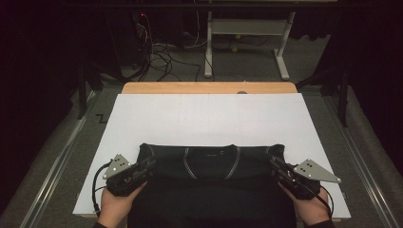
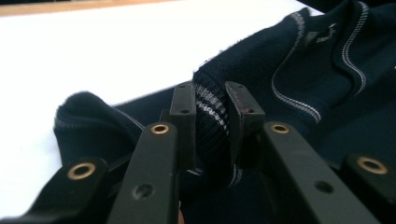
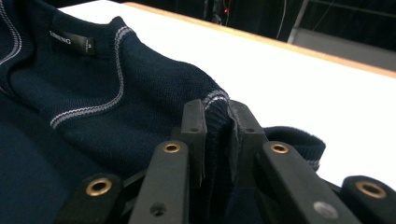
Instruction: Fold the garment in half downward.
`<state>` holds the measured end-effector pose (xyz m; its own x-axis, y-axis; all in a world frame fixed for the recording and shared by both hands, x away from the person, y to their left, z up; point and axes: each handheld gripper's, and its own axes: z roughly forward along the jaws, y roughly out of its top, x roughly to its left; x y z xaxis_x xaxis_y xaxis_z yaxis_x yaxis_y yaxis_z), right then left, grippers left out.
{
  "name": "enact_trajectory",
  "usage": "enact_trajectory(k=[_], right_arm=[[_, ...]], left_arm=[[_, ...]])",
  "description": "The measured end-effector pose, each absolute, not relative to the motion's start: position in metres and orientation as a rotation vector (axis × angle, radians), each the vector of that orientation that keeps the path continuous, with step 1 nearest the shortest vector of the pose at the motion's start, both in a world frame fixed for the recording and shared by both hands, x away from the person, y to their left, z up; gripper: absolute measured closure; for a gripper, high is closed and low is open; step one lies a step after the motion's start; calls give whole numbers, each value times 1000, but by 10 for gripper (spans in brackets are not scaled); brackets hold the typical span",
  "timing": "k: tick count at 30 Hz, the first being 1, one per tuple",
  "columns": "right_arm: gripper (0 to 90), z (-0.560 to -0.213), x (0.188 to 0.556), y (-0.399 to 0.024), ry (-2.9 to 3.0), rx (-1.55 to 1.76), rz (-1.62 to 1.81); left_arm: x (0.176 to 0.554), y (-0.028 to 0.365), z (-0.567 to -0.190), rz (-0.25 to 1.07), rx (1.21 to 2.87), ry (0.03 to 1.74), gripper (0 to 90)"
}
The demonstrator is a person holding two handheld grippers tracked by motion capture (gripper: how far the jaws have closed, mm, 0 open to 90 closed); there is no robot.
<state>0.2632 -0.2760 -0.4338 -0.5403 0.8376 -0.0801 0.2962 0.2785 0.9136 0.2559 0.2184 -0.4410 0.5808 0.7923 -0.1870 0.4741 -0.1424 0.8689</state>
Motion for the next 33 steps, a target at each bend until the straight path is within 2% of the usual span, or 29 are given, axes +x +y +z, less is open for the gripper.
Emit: enact_trajectory(k=[16,26,30,33], right_arm=[[789,-435,225,-285,1996,1058,1263],[771,-450,238,-283,2093,1143,1195],[762,-457,246,-284,2115,1192,1189],[748,-461,251,-282,2128,1194,1150]], left_arm=[[222,223,-441,368,1803,1010,708],[241,219,-460,342,1896,1081,693],[253,218,-470,305,1921,1131,651],[257,219,-474,303,1940,1159,578]])
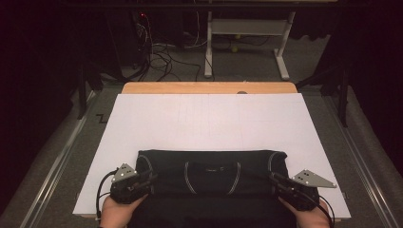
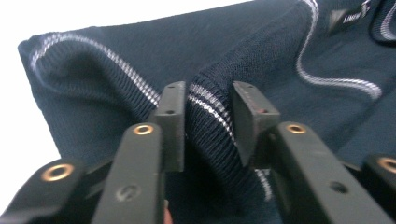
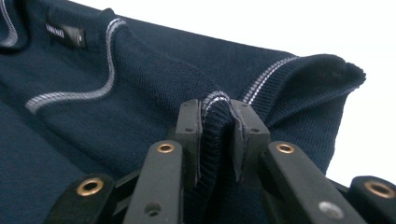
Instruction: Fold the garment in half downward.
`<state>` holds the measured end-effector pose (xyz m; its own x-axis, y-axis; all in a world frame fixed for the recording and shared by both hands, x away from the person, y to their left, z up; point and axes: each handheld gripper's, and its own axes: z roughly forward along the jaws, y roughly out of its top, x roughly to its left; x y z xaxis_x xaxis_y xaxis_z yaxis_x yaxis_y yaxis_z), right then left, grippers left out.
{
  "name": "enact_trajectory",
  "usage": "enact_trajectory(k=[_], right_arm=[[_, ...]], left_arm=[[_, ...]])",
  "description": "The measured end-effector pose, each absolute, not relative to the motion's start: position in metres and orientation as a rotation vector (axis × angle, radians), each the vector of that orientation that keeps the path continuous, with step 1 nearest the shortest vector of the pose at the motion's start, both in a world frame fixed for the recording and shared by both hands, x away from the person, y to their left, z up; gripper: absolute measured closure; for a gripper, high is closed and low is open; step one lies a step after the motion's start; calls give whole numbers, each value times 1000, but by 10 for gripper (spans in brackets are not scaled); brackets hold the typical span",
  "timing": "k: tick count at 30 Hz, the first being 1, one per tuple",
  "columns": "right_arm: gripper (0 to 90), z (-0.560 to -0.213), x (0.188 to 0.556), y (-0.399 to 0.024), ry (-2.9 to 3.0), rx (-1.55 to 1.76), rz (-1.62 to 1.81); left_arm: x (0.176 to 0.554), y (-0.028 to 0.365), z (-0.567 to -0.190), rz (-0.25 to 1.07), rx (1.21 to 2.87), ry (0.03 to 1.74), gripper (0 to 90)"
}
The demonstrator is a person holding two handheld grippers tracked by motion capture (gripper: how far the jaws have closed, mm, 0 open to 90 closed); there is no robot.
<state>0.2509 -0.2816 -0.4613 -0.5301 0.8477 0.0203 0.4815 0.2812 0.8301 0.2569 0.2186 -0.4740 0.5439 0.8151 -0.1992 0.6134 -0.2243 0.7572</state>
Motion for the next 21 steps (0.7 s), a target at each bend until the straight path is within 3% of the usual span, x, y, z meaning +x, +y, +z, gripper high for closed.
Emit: enact_trajectory(k=[7,11,21], right_arm=[[621,-468,254,-283,2157,1218,1103],[518,-465,251,-288,2119,1221,1126],[364,-460,252,-301,1995,1220,1194]], left_arm=[[257,224,-472,328,1913,1192,395],[254,225,-468,357,1916,1145,383],[257,236,-464,411,1875,1105,316]])
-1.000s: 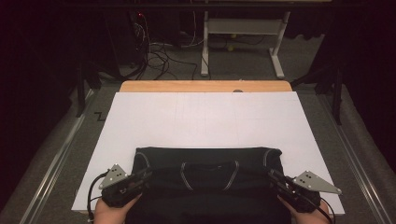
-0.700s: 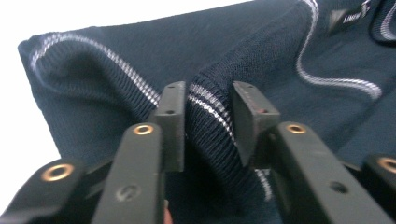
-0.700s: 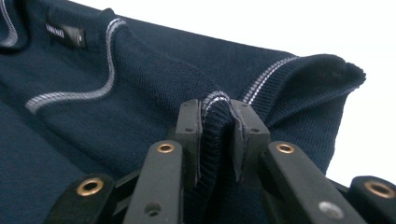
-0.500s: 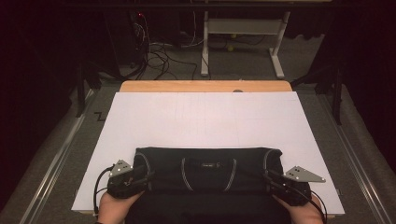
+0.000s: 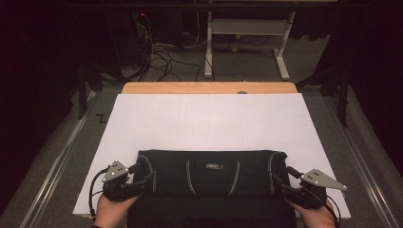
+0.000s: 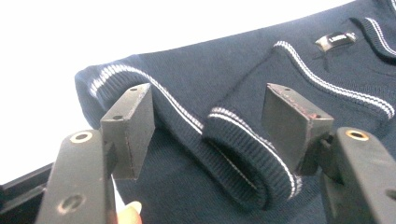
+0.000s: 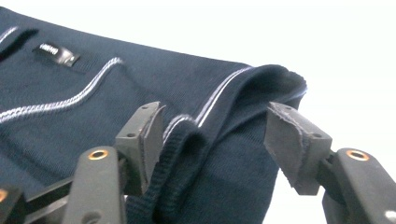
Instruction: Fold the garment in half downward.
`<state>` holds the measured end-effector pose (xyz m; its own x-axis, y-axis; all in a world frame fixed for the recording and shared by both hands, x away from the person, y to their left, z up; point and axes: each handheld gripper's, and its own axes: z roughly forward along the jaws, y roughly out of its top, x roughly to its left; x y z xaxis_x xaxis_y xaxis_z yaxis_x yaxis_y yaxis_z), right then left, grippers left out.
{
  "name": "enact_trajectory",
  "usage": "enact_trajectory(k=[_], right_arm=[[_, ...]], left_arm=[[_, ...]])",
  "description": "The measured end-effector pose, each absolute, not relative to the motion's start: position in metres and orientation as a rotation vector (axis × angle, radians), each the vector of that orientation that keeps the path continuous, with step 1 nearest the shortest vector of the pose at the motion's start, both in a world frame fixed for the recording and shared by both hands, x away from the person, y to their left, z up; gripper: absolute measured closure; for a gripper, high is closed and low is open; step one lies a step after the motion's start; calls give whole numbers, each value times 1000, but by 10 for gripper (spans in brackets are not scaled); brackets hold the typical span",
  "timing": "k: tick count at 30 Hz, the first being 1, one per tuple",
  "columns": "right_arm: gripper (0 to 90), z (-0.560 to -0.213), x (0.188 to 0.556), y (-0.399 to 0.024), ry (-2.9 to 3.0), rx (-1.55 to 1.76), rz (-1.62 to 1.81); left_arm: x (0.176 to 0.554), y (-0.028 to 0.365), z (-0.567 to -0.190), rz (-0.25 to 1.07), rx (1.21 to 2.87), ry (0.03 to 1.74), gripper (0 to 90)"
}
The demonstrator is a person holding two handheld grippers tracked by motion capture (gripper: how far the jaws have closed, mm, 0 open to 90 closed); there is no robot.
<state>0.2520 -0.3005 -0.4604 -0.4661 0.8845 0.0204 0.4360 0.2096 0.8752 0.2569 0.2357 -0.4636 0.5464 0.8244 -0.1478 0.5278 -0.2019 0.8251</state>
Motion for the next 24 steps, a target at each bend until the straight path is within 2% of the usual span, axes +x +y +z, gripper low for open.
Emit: enact_trajectory(k=[4,8,16,18,20,24], right_arm=[[333,-459,256,-303,1969,1211,1200],[294,-456,265,-306,1932,1246,1208],[173,-451,309,-300,1909,1314,1184],[124,-453,320,-298,1914,1338,1155],[18,-455,331,-297,1922,1360,1101],[39,-460,346,-299,1952,1430,1033]], left_arm=[[263,240,-458,445,1852,1096,260],[276,240,-453,439,1851,1101,153],[312,239,-454,415,1847,1171,8],[321,241,-457,408,1850,1202,0],[328,245,-460,395,1841,1239,0],[336,251,-467,343,1842,1329,0]])
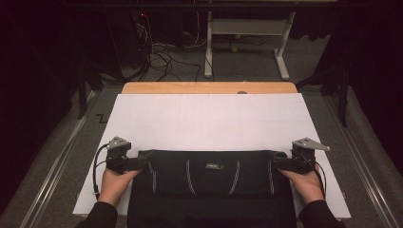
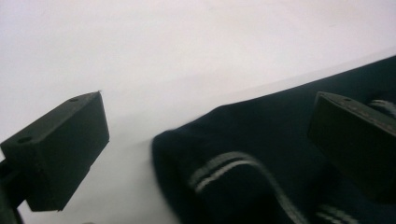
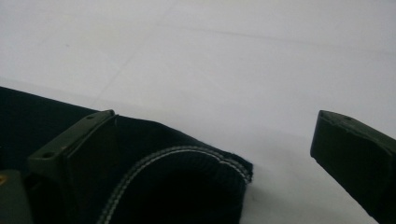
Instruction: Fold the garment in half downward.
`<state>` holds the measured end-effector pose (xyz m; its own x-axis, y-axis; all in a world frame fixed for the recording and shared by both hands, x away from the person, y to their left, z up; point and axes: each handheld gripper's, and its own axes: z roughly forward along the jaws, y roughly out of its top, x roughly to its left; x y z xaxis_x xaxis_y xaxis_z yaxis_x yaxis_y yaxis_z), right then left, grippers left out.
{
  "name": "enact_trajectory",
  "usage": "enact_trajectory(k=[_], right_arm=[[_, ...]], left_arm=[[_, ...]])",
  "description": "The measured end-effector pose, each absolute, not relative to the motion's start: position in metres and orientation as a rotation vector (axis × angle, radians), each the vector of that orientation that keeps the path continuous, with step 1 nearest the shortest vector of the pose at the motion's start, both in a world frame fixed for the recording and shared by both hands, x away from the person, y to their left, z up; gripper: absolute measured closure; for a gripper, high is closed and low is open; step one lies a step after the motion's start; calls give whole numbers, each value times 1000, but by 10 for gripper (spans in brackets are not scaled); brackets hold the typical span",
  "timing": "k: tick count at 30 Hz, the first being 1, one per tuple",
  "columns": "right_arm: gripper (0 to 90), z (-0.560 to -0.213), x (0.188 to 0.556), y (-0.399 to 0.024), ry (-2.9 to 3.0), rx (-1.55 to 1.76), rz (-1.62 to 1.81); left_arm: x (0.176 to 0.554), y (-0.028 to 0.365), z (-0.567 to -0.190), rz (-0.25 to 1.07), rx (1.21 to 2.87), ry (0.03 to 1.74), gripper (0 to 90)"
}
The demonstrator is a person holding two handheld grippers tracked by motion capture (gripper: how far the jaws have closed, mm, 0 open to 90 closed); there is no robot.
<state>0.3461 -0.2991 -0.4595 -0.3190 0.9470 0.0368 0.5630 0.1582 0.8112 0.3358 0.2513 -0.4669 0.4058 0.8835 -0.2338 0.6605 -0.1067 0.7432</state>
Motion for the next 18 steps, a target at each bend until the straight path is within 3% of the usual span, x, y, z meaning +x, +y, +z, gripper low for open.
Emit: enact_trajectory(k=[3,5,8,11,13,18], right_arm=[[114,-463,348,-303,1950,1495,1008],[214,-464,346,-305,1967,1513,1011],[291,-469,345,-305,1985,1558,984],[328,-471,343,-304,1996,1570,966],[358,-471,340,-303,2010,1561,956],[476,-471,331,-301,2052,1516,989]], left_arm=[[339,251,-474,310,1895,1411,0],[340,251,-480,284,1917,1457,0],[337,250,-480,315,1925,1462,59],[331,247,-479,323,1950,1419,180],[326,245,-479,306,1969,1369,312],[322,244,-479,262,1953,1354,450]])
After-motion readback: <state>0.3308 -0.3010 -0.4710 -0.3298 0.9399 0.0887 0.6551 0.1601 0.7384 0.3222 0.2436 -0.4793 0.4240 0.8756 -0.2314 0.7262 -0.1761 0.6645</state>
